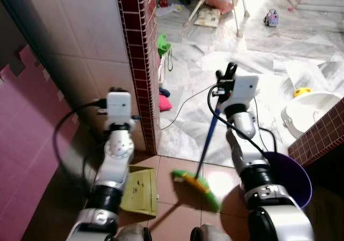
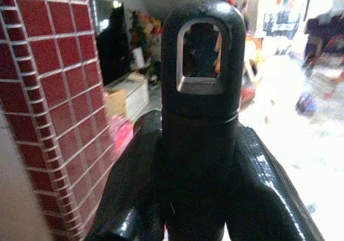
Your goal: Sweep floor
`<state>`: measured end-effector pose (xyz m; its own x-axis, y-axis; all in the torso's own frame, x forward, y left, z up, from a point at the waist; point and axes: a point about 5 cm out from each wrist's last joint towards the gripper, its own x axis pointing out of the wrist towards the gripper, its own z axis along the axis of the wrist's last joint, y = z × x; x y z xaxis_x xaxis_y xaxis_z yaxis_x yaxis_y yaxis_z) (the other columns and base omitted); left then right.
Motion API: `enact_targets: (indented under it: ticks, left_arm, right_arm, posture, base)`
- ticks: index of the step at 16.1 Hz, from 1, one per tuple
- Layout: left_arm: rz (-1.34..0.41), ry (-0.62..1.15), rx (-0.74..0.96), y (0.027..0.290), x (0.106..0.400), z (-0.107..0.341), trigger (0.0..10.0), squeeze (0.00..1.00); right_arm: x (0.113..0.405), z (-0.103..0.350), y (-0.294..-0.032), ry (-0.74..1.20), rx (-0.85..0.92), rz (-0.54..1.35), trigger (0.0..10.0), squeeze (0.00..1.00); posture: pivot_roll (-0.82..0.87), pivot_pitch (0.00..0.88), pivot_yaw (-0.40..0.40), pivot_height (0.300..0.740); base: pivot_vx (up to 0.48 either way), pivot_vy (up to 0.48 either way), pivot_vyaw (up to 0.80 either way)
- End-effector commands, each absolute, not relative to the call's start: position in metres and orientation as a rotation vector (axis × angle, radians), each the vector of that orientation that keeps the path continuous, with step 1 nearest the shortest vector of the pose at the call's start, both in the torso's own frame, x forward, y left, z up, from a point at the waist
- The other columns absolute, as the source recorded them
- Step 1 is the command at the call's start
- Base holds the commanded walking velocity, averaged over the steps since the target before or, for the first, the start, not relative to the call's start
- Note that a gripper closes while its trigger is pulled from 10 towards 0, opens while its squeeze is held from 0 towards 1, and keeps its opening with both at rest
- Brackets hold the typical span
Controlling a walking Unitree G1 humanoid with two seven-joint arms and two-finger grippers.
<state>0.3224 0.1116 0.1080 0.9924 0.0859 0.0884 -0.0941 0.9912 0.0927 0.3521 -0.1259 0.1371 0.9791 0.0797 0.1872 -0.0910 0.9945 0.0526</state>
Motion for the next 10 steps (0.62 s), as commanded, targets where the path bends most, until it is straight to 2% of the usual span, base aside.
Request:
enact_targets:
  ticks: [1,6,10]
  left_arm:
    - [0.064,0.086,0.002,0.101,0.315,0.077,10.0,0.00]
    - [0.072,0.260,-0.187,0.082,0.313,0.052,10.0,0.00]
    - [0.000,0.352,-0.324,0.051,0.314,0.048,10.0,0.00]
  right_arm:
    - [0.353,0.137,-0.121,-0.157,0.144,0.097,10.0,0.00]
    - [0.350,0.129,-0.127,-0.085,0.187,0.087,10.0,0.00]
    - [0.355,0.144,-0.143,-0.106,0.168,0.070,10.0,0.00]
  posture:
    - [-0.08,0.072,0.019,0.740]
    - [-0.11,0.042,0.010,0.740]
    - [-0.13,0.009,0.005,0.740]
  base:
    - [0.000,0.000,0.00]
    - [0.000,0.000,0.00]
    - [0.000,0.000,0.00]
